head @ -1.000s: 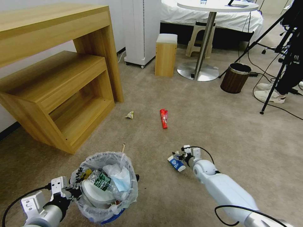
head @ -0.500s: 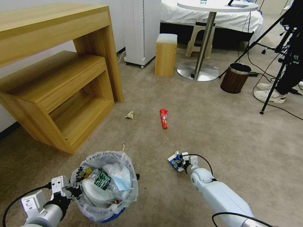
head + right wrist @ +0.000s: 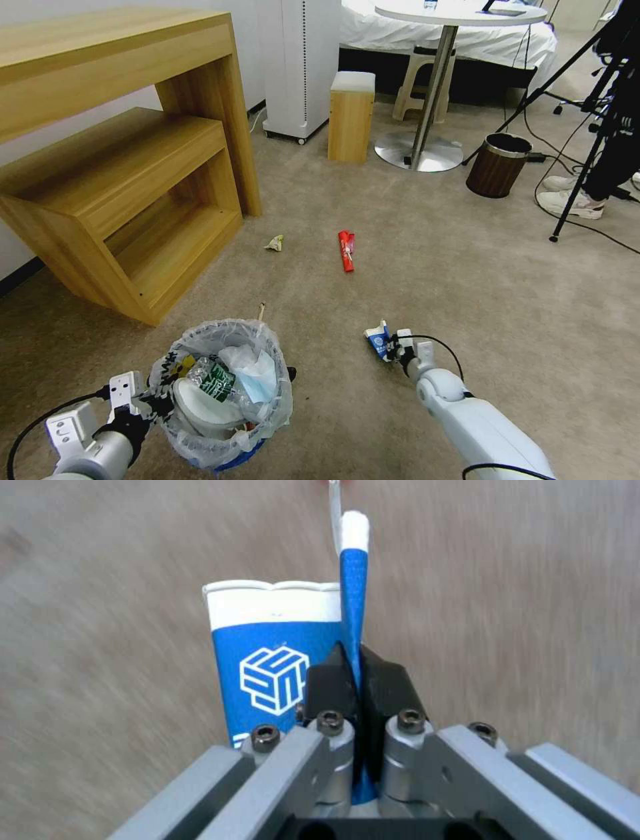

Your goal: Pick up the trash bin and place the garbage on the floor into it.

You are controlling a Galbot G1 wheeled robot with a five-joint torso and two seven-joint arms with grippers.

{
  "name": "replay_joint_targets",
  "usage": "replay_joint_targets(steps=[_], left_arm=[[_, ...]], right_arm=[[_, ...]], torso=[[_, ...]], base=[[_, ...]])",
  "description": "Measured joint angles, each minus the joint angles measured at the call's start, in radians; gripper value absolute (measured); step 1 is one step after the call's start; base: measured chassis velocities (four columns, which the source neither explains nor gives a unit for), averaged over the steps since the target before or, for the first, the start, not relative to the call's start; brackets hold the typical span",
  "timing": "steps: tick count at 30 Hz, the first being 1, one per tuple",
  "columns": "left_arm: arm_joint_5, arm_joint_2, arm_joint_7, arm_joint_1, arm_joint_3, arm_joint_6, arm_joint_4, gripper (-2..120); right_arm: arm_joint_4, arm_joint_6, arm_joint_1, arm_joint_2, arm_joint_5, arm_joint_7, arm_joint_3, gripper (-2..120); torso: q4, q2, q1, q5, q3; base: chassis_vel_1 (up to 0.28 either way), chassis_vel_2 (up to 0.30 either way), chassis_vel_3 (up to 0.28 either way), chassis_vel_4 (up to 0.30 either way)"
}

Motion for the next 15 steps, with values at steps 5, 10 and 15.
replay_joint_targets(steps=[5,10,15], left_arm=[[-0.001,0.004,0.0,-0.007,0.0,0.0,0.007,1],[0.0,0.004,0.0,-0.01,0.003,0.0,0.01,1],[0.003,0.0,0.0,-0.009,0.005,0.0,0.013,1]], right_arm=[[0.142,0.099,-0.032,-0.069,0.069,-0.132,0.04,0],[0.341,0.139,-0.049,-0.136,0.153,-0.232,0.052,0],[0.512,0.142,-0.013,-0.174,0.192,-0.229,0.002,0]], torso=[[0.0001,0.0,0.0,-0.0002,0.0],[0.0002,0.0,0.0,0.0,0.0],[0.0002,0.0,0.0,0.0,0.0]], base=[[0.0,0.0,0.0,0.0],[0.0,0.0,0.0,0.0],[0.0,0.0,0.0,0.0]])
